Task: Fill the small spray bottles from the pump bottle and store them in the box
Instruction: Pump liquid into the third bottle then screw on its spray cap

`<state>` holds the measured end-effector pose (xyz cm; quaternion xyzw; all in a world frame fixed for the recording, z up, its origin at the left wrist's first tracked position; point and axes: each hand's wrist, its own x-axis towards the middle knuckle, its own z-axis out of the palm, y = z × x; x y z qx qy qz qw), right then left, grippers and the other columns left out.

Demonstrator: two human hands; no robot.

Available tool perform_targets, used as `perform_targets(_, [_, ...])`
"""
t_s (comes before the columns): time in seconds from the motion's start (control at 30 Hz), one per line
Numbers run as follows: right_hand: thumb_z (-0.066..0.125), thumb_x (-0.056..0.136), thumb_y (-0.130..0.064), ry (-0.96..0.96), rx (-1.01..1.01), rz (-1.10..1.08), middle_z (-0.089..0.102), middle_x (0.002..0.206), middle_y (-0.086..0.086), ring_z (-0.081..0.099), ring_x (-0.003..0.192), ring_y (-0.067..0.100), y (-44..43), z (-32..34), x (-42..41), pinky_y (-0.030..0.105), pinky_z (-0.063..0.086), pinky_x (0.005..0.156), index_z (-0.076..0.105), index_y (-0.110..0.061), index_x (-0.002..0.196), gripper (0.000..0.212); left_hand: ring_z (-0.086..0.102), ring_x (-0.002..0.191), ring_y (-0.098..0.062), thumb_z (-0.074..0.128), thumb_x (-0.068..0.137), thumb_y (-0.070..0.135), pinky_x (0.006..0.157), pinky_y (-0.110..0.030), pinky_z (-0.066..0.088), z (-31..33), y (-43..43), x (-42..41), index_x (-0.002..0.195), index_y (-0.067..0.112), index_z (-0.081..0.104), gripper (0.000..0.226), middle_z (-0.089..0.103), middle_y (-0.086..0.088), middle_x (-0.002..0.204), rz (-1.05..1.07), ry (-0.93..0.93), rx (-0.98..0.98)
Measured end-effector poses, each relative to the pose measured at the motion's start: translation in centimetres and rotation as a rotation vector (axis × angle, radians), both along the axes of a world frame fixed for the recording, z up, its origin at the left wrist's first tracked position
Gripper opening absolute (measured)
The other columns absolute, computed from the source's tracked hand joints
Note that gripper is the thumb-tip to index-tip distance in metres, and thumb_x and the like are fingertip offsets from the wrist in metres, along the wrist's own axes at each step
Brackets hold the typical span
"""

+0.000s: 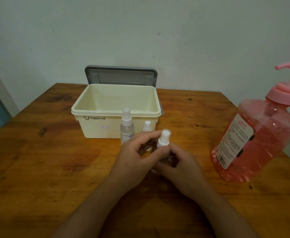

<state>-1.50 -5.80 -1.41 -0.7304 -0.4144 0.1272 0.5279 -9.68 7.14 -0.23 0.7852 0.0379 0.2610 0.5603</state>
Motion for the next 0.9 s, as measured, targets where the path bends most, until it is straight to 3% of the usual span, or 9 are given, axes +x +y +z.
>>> perform_targets(0.13, [0.071,0.086,-0.012,-0.012,-0.005,0.0,0.066,0.093,-0.034,0.065,0.089,-0.007,-0.06,-0.04,0.04,0.01,0.05,0.071,0.058,-0.041,0.106,0.037,0.061,0.103,0.004,0.067,0.085,0.023,0.086,-0.014,0.05,-0.08,-0.03,-0.21,0.111,0.04,0.057,0.033,0.064,0.025,0.106,0.002,0.021,0.072])
perform_targets(0.27, [0.071,0.086,-0.014,-0.017,-0.028,-0.001,0.065,0.096,-0.035,0.062,0.092,-0.01,-0.02,-0.15,0.12,0.007,0.048,0.072,0.059,-0.037,0.112,0.036,0.062,0.103,-0.001,0.07,0.077,0.041,0.088,-0.022,0.052,-0.18,-0.37,0.1,0.107,0.037,0.06,0.032,0.066,0.019,0.104,0.03,0.03,0.057])
perform_targets(0.37, [0.071,0.086,-0.016,-0.017,-0.019,-0.012,0.066,0.098,-0.031,0.063,0.091,-0.01,0.01,-0.22,0.14,0.007,0.048,0.072,0.06,-0.038,0.109,0.034,0.061,0.101,-0.005,0.073,0.076,0.036,0.086,-0.027,0.054,-0.34,-0.44,0.52,0.104,0.03,0.065,0.029,0.062,0.014,0.103,0.082,-0.005,0.069])
perform_targets(0.57, [0.069,0.088,-0.014,-0.018,-0.018,-0.002,0.065,0.091,-0.035,0.062,0.086,-0.011,-0.01,0.09,-0.05,0.006,0.048,0.068,0.057,-0.044,0.103,0.036,0.059,0.107,0.0,0.064,0.083,0.039,0.087,-0.019,0.052,-0.3,-0.17,0.02,0.122,0.034,0.059,0.04,0.063,0.02,0.11,0.056,-0.005,0.112])
perform_targets(0.7, [0.069,0.088,-0.013,-0.009,-0.013,0.009,0.064,0.092,-0.038,0.062,0.089,-0.012,-0.02,0.17,-0.08,0.005,0.048,0.069,0.055,-0.045,0.107,0.04,0.059,0.105,0.004,0.06,0.081,0.044,0.087,-0.014,0.049,-0.43,-0.27,-0.07,0.114,0.032,0.059,0.035,0.064,0.023,0.104,0.061,0.004,0.161])
perform_targets(0.9, [0.07,0.087,-0.018,-0.018,-0.016,-0.015,0.067,0.099,-0.03,0.063,0.093,-0.009,-0.01,-0.07,0.02,0.007,0.049,0.072,0.058,-0.045,0.106,0.036,0.059,0.101,-0.006,0.066,0.077,0.044,0.085,-0.025,0.054,-0.48,-0.56,0.64,0.105,0.029,0.066,0.032,0.06,0.014,0.103,0.136,-0.034,0.12])
